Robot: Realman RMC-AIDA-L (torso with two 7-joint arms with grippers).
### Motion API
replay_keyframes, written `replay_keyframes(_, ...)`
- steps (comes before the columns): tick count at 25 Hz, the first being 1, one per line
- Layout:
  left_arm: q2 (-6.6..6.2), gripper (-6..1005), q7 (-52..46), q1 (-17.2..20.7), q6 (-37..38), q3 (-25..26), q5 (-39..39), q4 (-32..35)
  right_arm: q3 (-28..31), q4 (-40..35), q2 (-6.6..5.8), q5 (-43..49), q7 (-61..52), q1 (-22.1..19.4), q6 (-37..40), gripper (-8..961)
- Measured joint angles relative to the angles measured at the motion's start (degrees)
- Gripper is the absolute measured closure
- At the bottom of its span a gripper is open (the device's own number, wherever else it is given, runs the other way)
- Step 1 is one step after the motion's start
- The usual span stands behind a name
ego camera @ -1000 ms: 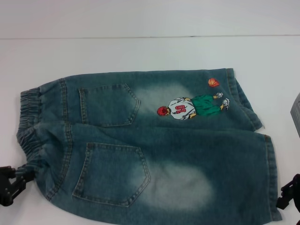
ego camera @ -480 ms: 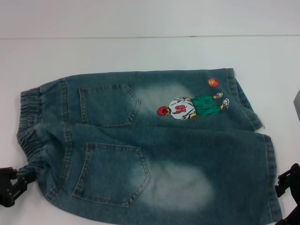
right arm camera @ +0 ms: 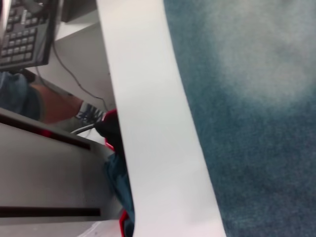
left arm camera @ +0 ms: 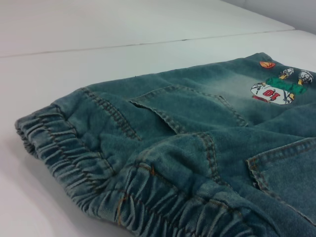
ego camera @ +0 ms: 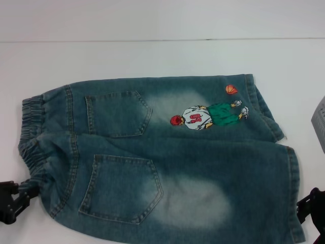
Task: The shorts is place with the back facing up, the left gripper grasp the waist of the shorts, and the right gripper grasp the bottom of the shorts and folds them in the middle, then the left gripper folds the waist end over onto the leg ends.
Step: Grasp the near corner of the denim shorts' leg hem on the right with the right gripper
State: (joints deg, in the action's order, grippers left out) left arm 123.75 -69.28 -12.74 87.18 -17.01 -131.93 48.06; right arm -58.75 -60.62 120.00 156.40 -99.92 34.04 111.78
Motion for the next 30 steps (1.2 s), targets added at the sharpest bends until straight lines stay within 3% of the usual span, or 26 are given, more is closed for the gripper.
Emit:
replay_keyframes(10, 0.00, 835, 0.4, 0.0, -0.7, 0.1, 0.2, -0.6, -2.1, 2.0, 0.15, -0.3, -2.7, 0.1, -3.3, 64)
replay_keyframes(15, 0.00, 835, 0.7, 0.0, -0.7, 0.2, 0.2, -0.6, -4.0, 3.7, -0.12, -0.7, -3.8, 0.0, -7.6, 237)
replay_keyframes(19, 0.00, 835, 0.8, -0.1, -0.8, 0.3, 0.3, -0.7, -4.6, 4.3, -0.13, -0.8, -2.6, 0.0, -8.0, 473)
replay_keyframes(30, 0.00, 834, 0.9, 0.0, -1.4, 0.3, 0.3, -1.3, -0.7, -0.3, -0.30, -3.3, 1.2, -1.1, -2.1, 870)
